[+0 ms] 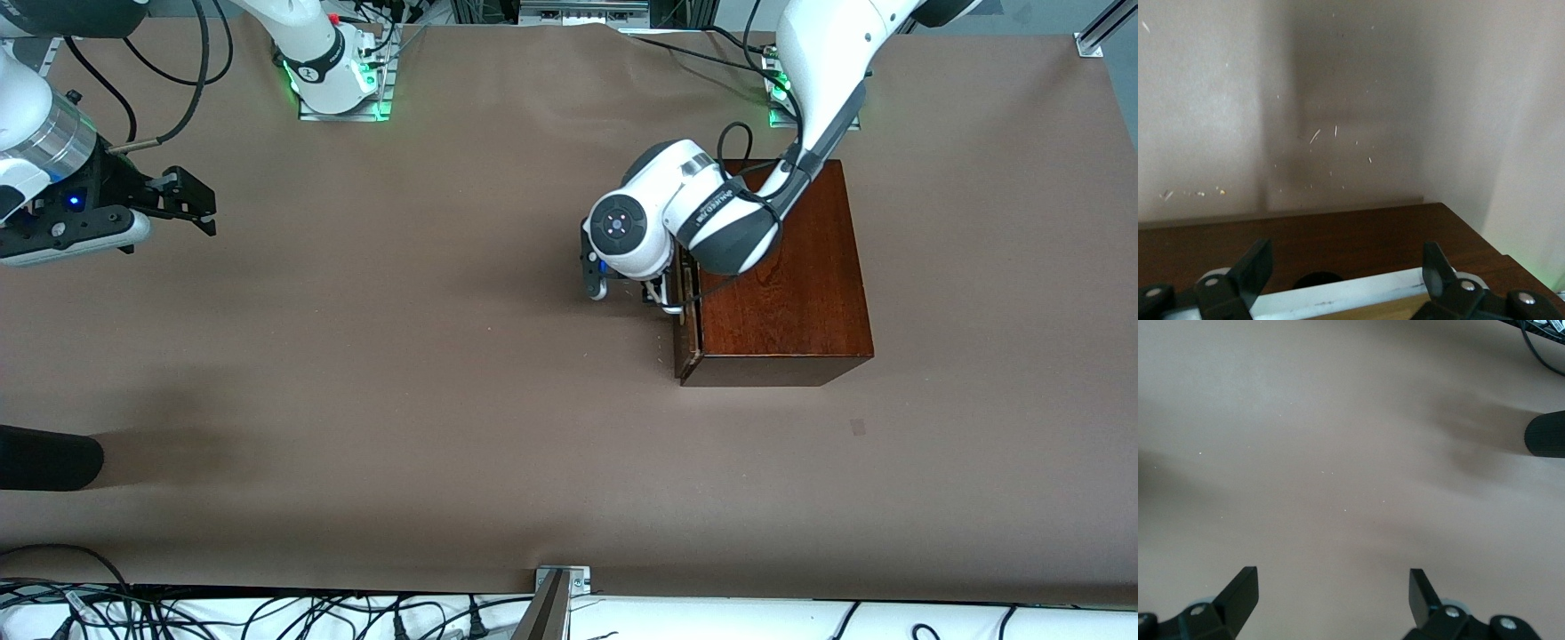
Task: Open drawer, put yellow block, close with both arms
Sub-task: 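Push the drawer shut with the left gripper while the right gripper retracts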
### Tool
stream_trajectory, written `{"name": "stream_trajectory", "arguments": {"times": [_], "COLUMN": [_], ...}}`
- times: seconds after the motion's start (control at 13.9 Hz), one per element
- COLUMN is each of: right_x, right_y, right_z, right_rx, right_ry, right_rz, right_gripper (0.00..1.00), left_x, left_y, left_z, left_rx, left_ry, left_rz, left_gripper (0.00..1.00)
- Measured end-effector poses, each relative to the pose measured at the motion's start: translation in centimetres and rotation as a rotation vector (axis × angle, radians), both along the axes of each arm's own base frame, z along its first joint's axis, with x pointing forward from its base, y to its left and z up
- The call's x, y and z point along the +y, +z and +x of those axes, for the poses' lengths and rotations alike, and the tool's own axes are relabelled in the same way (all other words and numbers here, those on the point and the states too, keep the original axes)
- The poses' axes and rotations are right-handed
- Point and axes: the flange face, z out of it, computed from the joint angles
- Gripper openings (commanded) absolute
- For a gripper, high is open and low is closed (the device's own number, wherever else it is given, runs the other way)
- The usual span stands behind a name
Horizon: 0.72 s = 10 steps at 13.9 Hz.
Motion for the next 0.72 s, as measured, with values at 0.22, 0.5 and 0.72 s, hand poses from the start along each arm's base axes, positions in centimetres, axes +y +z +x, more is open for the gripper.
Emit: {"name": "stream_trajectory", "arguments": {"times": [0.22,0.5,0.72], "right_x": [0.0,0.0,0.0], "right_y": [0.0,0.0,0.0], "right_z": [0.0,0.0,0.1], "right_rx": [0.0,0.0,-0.005], "right_ry": [0.0,0.0,0.0], "right_rz": [0.0,0.0,0.001], "right_gripper": [1.0,1.0,1.0], "left_x": [0.0,0.2,0.7], "left_y": [0.0,0.9,1.8], "left_z": [0.0,0.2,0.4], "left_rx": [0.0,-0.016,-0.019], "left_ry": [0.001,0.008,0.016], "left_rz": [0.0,-0.002,0.007], "left_gripper": [1.0,1.0,1.0]}}
